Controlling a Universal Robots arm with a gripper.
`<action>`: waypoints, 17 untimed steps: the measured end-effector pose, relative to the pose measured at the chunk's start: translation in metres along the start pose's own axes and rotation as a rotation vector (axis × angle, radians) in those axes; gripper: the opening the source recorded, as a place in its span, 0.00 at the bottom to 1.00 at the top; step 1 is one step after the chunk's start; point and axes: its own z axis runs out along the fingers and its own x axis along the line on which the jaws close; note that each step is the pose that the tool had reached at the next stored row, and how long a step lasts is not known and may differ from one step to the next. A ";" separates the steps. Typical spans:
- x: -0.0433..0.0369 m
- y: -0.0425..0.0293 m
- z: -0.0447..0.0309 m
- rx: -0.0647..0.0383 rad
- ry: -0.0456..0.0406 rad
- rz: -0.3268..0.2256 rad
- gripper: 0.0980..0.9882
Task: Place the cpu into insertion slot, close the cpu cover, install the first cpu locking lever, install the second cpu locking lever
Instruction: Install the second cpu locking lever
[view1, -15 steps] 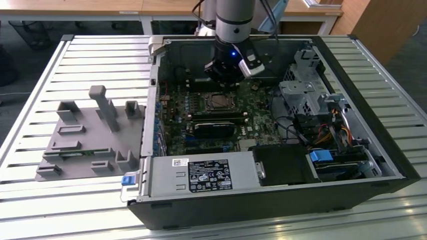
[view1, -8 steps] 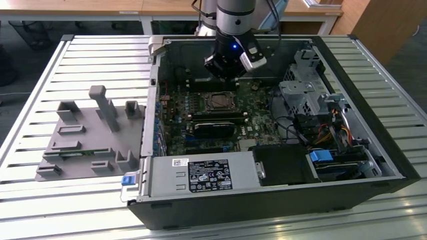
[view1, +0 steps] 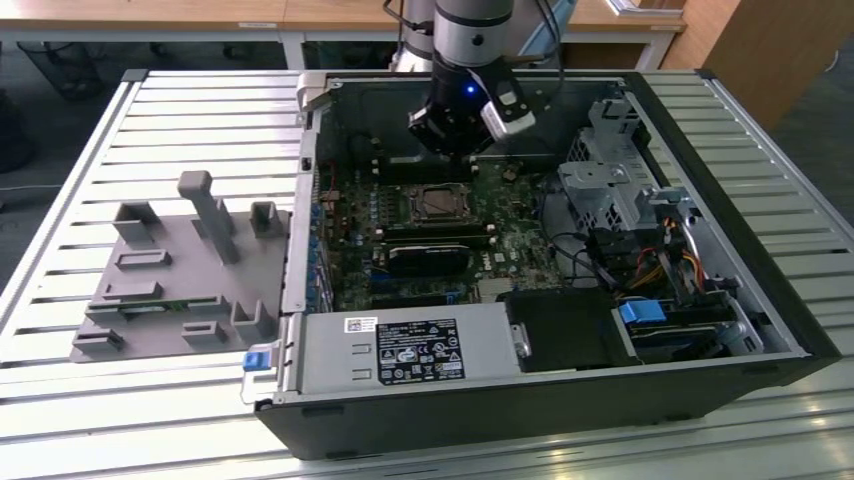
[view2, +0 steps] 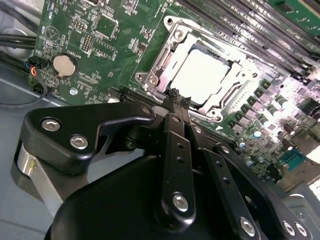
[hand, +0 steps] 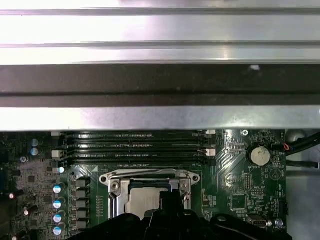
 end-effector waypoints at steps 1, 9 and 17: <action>0.0000 -0.0009 0.0000 0.000 0.0001 0.000 0.01; -0.0002 -0.0071 -0.0002 0.000 0.0000 0.000 0.01; -0.0005 -0.0130 -0.0009 0.000 0.0019 0.000 0.01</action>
